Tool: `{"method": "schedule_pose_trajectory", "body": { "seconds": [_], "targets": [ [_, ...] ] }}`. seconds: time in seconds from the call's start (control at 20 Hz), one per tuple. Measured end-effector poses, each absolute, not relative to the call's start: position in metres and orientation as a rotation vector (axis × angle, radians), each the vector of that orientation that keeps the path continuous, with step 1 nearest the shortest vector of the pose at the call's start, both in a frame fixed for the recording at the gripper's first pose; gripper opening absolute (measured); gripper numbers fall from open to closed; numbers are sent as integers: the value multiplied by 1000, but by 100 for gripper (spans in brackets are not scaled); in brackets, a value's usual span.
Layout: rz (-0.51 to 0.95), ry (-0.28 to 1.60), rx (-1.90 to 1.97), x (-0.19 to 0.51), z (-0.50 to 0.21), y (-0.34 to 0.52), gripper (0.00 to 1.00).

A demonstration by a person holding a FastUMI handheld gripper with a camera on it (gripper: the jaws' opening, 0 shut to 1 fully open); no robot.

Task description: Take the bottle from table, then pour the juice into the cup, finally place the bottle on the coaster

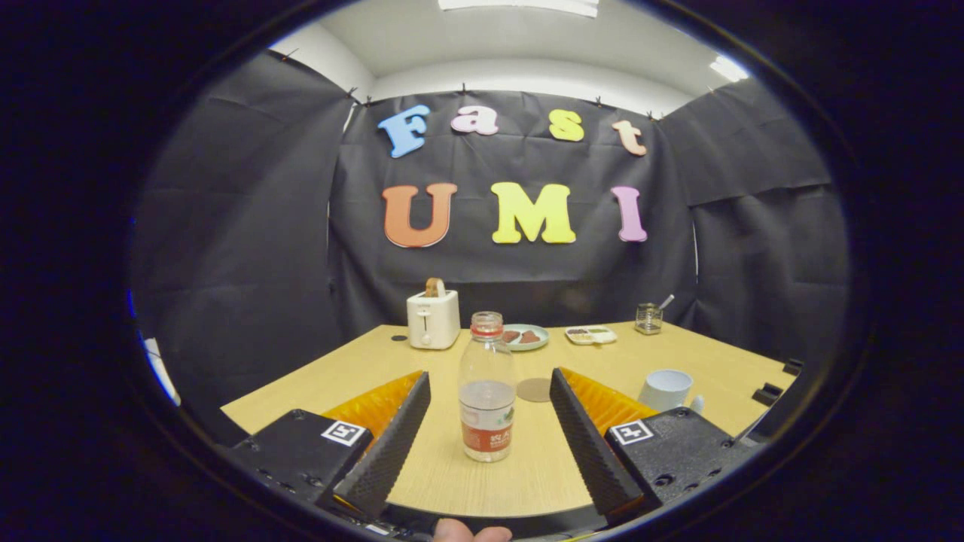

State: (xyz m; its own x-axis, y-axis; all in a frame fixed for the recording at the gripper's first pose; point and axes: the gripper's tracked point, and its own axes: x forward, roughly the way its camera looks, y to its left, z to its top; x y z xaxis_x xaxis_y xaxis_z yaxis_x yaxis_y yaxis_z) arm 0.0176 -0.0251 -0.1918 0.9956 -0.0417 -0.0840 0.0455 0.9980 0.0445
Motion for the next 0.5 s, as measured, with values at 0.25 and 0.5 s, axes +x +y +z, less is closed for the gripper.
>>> {"method": "schedule_pose_trajectory", "body": {
  "seconds": [0.25, 0.5],
  "targets": [
    [-47, 140, 18, 42, -237, -27, 100],
    [-28, 181, -2, 70, -273, -19, 100]
  ]
}}
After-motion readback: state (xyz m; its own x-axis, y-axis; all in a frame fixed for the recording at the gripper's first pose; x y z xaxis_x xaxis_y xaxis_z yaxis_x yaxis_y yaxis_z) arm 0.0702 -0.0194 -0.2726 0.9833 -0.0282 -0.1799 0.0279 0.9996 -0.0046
